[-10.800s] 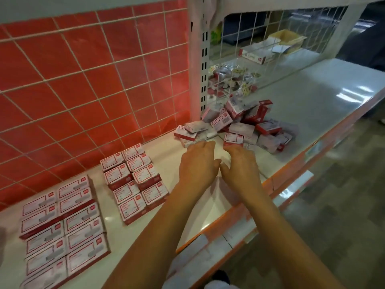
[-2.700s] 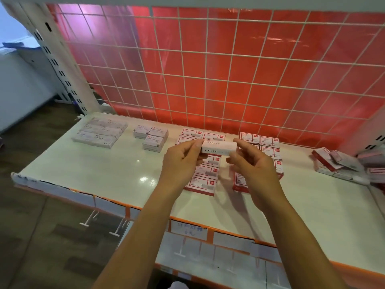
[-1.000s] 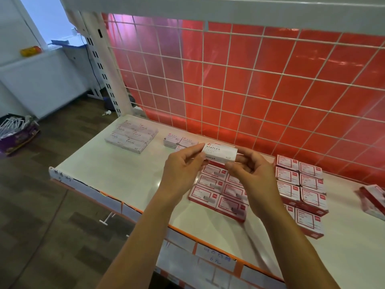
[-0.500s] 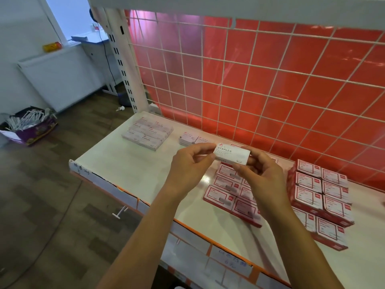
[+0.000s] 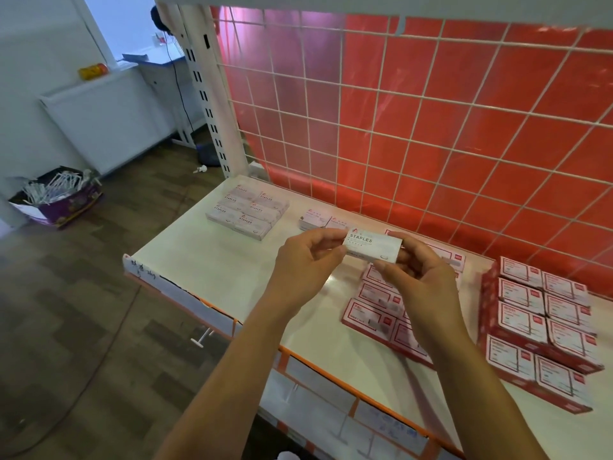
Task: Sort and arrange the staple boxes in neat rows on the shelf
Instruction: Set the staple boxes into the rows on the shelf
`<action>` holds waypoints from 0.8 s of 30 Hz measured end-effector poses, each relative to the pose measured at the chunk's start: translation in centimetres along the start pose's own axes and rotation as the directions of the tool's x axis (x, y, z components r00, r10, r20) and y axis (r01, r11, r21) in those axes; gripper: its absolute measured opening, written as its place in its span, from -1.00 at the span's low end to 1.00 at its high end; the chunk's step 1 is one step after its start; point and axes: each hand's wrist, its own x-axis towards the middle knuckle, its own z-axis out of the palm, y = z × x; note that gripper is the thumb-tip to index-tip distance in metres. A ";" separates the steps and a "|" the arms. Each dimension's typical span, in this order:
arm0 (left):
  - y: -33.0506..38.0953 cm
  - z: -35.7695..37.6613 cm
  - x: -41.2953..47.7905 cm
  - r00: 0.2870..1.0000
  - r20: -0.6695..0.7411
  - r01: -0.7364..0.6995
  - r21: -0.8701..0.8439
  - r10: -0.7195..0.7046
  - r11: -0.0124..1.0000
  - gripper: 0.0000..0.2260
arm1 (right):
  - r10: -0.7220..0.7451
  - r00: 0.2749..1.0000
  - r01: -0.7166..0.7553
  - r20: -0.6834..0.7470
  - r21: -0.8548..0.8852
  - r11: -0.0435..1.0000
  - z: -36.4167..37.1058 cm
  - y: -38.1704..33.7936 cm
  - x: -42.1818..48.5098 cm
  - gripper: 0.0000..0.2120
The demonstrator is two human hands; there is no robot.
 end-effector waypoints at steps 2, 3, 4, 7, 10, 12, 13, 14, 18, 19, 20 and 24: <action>-0.2 -0.4 0.2 1.000 0.008 0.004 0.012 -0.004 1.000 -0.75 | 0.006 1.000 -0.006 -0.005 0.000 1.000 0.4 0.2 0.2 -0.54; -0.4 -0.5 0.2 1.000 0.013 0.006 0.017 -0.007 1.000 -0.74 | 0.009 1.000 -0.009 -0.007 -0.003 1.000 0.6 0.3 0.2 -0.54; -0.5 -0.7 0.3 1.000 0.017 0.009 0.021 -0.010 1.000 -0.73 | 0.011 1.000 -0.011 -0.010 -0.003 1.000 0.9 0.4 0.3 -0.55; -0.8 -1.4 0.4 1.000 0.025 0.002 0.028 -0.003 1.000 -0.72 | 0.014 1.000 -0.015 -0.022 -0.037 0.999 1.7 0.5 0.3 -0.57; -1.1 -2.2 0.5 1.000 0.016 -0.008 0.042 0.007 0.999 -0.73 | 0.012 1.000 -0.014 -0.013 -0.120 0.993 2.6 0.4 0.4 -0.54; -1.3 -2.7 0.6 1.000 0.005 -0.011 0.036 0.011 0.999 -0.73 | 0.001 1.000 -0.001 0.003 -0.173 0.985 3.3 0.4 0.5 -0.52; -1.4 -2.9 0.6 1.000 0.002 -0.013 0.028 0.013 1.000 -0.73 | -0.010 1.000 0.011 0.008 -0.205 0.979 3.6 0.4 0.5 -0.51; -1.4 -3.2 0.6 1.000 -0.001 -0.014 0.023 0.014 1.000 -0.72 | -0.021 1.000 0.023 0.009 -0.243 0.970 3.9 0.4 0.6 -0.50; -1.9 -4.1 0.7 1.000 -0.012 0.000 0.044 0.001 0.999 -0.70 | -0.053 0.999 0.053 0.012 -0.375 0.926 5.2 0.6 1.0 -0.49; -2.1 -4.4 0.7 1.000 -0.015 0.003 0.056 -0.002 0.998 -0.70 | -0.059 0.998 0.061 0.018 -0.395 0.917 5.5 0.6 1.1 -0.49; -2.3 -4.6 0.7 1.000 -0.019 0.006 0.069 -0.005 0.998 -0.69 | -0.059 0.998 0.063 0.022 -0.410 0.910 5.8 0.6 1.1 -0.49; -2.8 -5.6 0.9 0.999 -0.039 0.012 0.117 -0.008 0.993 -0.71 | -0.049 0.999 0.055 0.025 -0.434 0.899 6.9 0.8 1.2 -0.50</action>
